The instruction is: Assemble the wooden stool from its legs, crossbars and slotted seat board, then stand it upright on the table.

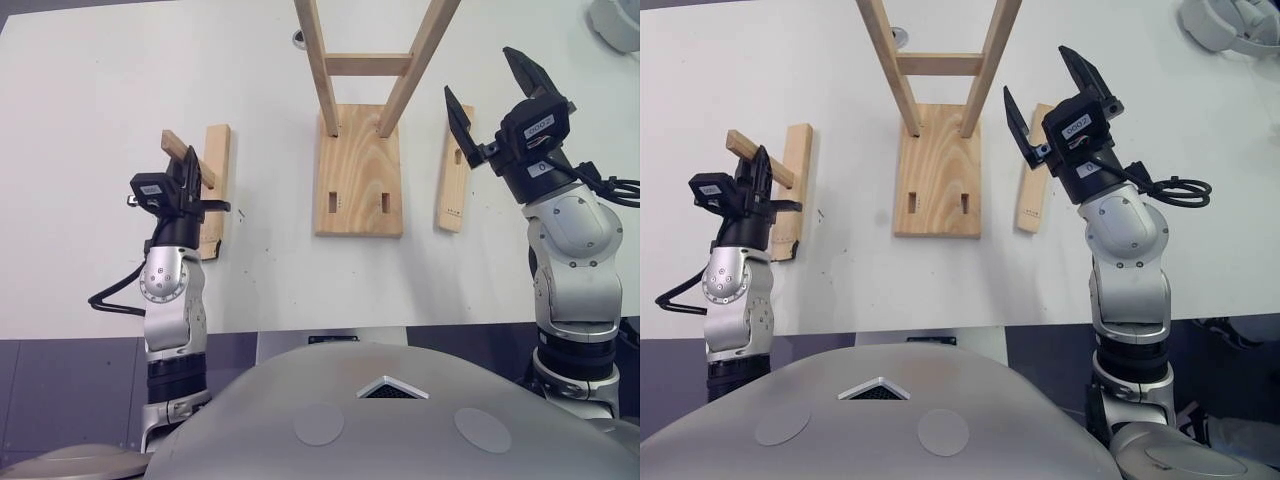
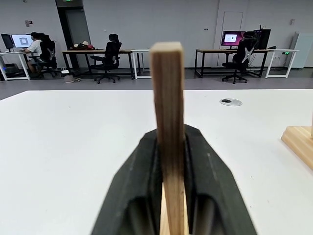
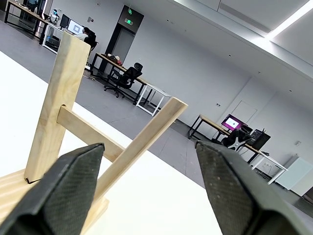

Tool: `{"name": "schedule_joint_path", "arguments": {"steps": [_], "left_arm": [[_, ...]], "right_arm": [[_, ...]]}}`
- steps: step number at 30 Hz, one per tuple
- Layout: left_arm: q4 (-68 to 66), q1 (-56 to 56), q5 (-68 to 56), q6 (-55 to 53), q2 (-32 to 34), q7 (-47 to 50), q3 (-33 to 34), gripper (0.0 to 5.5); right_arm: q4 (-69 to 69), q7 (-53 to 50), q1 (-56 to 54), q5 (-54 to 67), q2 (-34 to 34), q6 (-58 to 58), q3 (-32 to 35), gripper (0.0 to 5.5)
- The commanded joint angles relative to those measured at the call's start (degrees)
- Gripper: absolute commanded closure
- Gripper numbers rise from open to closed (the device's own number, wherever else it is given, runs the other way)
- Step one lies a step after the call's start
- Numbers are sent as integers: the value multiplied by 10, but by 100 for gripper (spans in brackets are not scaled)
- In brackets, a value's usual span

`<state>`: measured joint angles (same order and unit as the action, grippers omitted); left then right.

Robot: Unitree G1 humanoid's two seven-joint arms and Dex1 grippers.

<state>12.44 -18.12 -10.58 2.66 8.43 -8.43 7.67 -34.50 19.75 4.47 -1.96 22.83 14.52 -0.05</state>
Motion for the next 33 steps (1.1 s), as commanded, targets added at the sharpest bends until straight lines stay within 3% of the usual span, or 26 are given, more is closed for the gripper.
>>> {"name": "schedule_joint_path", "arguments": {"steps": [1, 12, 21, 22, 33], "left_arm": [[-24, -4, 10, -98, 15, 6, -3, 510], [-66, -44, 11, -55, -6, 5, -4, 510], [3, 8, -8, -69, 9, 7, 21, 510], [7, 10, -10, -69, 8, 7, 23, 473], [53, 16, -18, -114, 30, -17, 24, 288]], "right_arm": [[3, 5, -13, 4, 3, -3, 2, 205], [10, 13, -20, 7, 7, -7, 4, 205], [10, 13, -22, 3, 3, -7, -1, 205], [10, 13, -22, 2, 2, -8, -2, 205], [1, 8, -11, 0, 0, -6, -3, 205]]}}
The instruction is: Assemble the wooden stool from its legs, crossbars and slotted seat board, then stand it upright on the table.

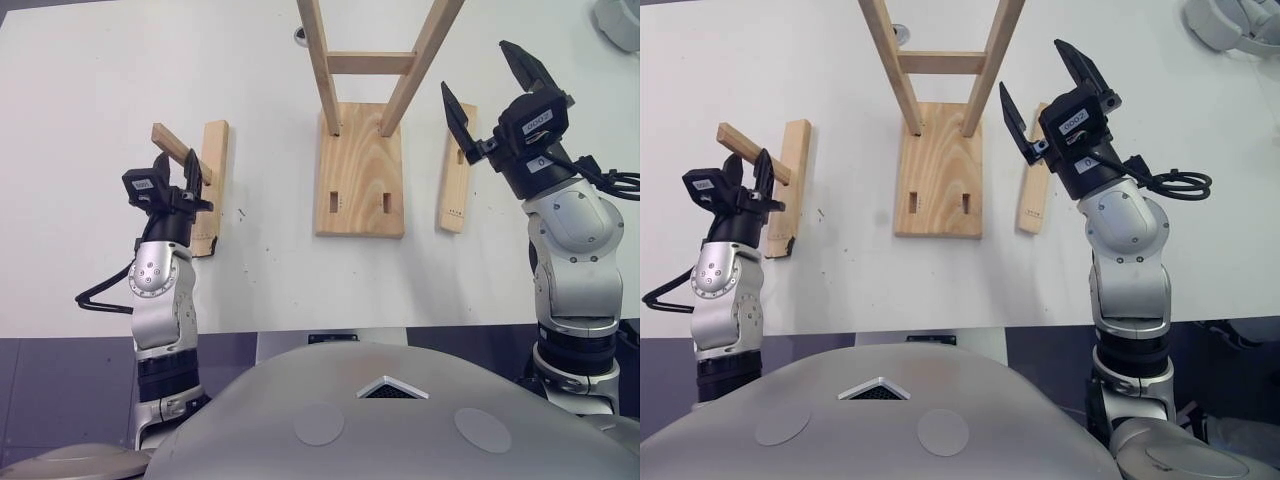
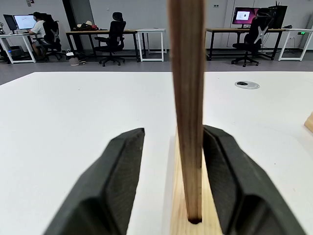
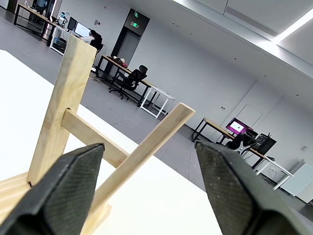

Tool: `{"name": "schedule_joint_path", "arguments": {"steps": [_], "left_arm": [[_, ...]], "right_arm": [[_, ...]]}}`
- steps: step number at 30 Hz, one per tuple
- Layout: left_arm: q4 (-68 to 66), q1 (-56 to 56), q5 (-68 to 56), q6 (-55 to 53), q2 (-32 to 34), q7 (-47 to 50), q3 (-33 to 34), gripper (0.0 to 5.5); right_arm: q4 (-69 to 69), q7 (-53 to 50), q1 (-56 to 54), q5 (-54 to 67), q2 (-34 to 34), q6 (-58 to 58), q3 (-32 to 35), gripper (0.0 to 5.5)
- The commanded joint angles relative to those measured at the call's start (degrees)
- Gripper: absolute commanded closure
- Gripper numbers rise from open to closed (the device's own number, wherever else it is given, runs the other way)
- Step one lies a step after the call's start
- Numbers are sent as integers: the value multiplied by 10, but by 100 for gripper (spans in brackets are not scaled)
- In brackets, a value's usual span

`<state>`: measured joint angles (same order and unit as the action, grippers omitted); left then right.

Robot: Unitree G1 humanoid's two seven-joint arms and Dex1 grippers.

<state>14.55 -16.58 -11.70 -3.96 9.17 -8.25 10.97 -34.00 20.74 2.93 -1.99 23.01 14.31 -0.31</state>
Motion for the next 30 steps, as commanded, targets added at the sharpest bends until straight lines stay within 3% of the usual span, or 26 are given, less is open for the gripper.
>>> {"name": "schedule_joint_path", "arguments": {"steps": [1, 3, 8, 22, 30], "left_arm": [[52, -10, -9, -80, 37, -29, -13, 265], [88, -27, -15, -143, 63, -44, -14, 228], [113, -42, -2, -259, 115, -51, -7, 225], [181, -36, -36, -445, 135, -57, -19, 225], [162, -46, -15, -465, 153, -51, -32, 344]], "right_arm": [[-8, -3, 9, 0, -3, -2, 0, 205], [-13, -6, 18, -1, -4, 0, 1, 205], [-26, -13, 40, -7, -11, 2, -1, 205], [-35, -17, 54, -8, -15, 3, -9, 205], [-40, -24, 57, -8, -16, 7, -10, 205]]}}
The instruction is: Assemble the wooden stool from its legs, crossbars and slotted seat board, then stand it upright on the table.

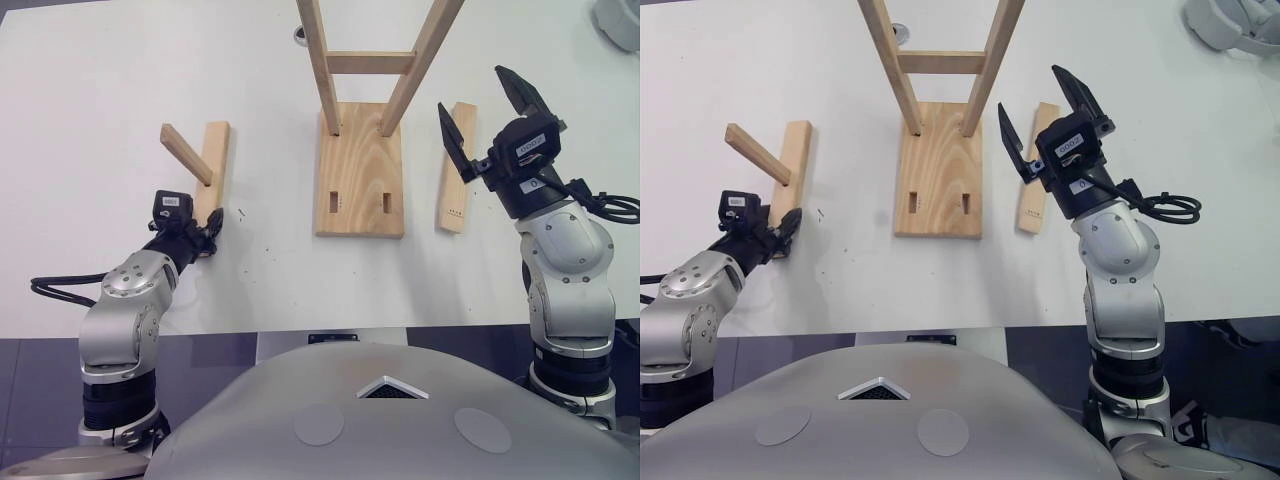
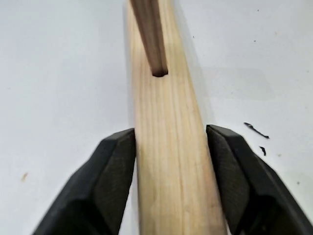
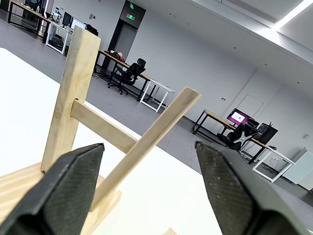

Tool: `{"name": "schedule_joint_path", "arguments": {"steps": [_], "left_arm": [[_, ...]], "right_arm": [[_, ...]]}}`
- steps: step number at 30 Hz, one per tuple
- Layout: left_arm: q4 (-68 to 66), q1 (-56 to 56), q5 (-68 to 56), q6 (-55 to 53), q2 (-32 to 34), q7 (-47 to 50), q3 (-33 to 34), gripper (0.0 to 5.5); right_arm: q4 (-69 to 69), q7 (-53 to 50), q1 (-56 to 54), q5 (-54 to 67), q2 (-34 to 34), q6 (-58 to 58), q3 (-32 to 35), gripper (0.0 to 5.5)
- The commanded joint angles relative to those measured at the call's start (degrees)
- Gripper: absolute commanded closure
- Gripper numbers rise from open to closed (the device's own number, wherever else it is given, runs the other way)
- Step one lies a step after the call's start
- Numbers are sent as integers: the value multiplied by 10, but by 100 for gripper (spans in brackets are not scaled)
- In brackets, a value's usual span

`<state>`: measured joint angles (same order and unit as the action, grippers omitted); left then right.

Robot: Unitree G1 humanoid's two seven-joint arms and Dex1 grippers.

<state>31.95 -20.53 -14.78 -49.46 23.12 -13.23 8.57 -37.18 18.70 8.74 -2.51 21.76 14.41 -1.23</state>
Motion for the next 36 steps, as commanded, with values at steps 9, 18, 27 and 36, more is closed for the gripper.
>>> {"name": "schedule_joint_path", "arguments": {"steps": [9, 18, 27, 36], "left_arm": [[0, 112, -91, 135, -37, -40, 103, 345], [115, 268, -206, 164, -44, -33, 85, 345], [165, 317, -256, 135, -20, 2, 43, 345], [171, 297, -226, 160, 13, -35, -14, 345]], "right_arm": [[-37, -7, -46, 228, -67, 114, 91, 205], [93, -238, -384, 767, -73, 289, 168, 205], [145, -468, -509, 1032, -50, 284, 137, 205], [194, -506, -564, 1077, -55, 254, 89, 205]]}}
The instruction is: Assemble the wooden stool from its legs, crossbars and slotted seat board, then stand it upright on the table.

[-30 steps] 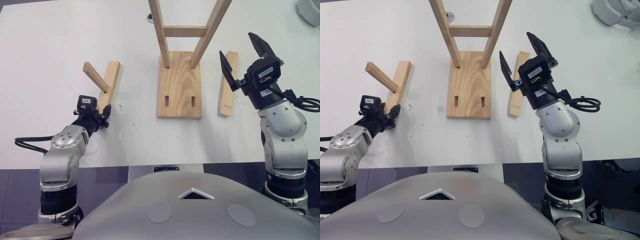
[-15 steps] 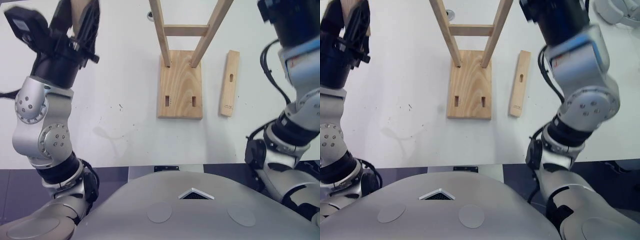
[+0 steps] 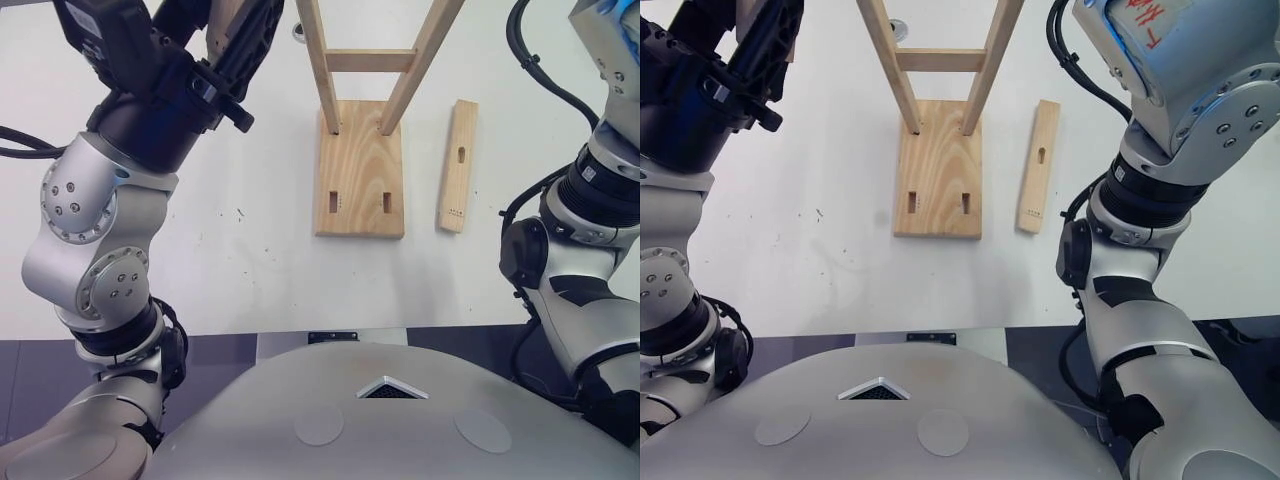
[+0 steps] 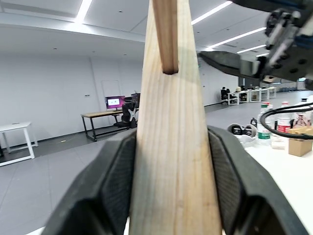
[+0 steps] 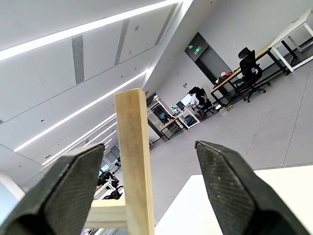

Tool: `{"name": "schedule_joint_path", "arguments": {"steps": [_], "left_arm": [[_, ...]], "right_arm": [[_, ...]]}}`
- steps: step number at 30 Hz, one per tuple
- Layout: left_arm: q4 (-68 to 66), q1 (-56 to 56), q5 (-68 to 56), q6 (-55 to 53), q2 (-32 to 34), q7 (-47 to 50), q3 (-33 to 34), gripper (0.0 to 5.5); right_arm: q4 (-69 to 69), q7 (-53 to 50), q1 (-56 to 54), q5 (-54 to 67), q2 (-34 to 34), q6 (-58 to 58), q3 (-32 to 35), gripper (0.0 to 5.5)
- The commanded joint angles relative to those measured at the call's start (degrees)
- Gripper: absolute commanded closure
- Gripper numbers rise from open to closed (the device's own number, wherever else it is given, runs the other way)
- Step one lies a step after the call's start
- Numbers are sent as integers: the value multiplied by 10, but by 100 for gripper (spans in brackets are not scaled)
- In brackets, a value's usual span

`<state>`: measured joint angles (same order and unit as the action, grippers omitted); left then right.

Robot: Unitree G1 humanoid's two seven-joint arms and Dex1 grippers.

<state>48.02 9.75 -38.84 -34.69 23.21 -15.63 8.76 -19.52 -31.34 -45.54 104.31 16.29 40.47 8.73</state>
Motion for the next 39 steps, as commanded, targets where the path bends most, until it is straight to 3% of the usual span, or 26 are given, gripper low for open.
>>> {"name": "schedule_joint_path", "arguments": {"steps": [1, 8, 20, 29, 34, 39], "left_arm": [[10, -7, 17, 16, 14, -15, -21, 345], [11, -21, 31, 33, 18, -33, -50, 345], [-1, -16, 73, 49, 31, -43, -58, 345], [-5, -18, 89, 45, 30, -41, -80, 345], [-13, -34, 67, 41, 36, -44, -49, 237], [18, -223, -31, 19, 78, -124, 48, 153]], "right_arm": [[21, -5, -22, 9, -2, -9, -13, 205], [28, -4, -26, 21, -2, -21, -16, 205], [-18, -24, 3, 30, 26, -23, -29, 430], [-57, -41, 40, 2, 26, -65, -17, 445], [-75, -61, 83, -16, 45, -89, 13, 445], [-197, -122, 207, -10, 137, -92, 76, 445]]}}
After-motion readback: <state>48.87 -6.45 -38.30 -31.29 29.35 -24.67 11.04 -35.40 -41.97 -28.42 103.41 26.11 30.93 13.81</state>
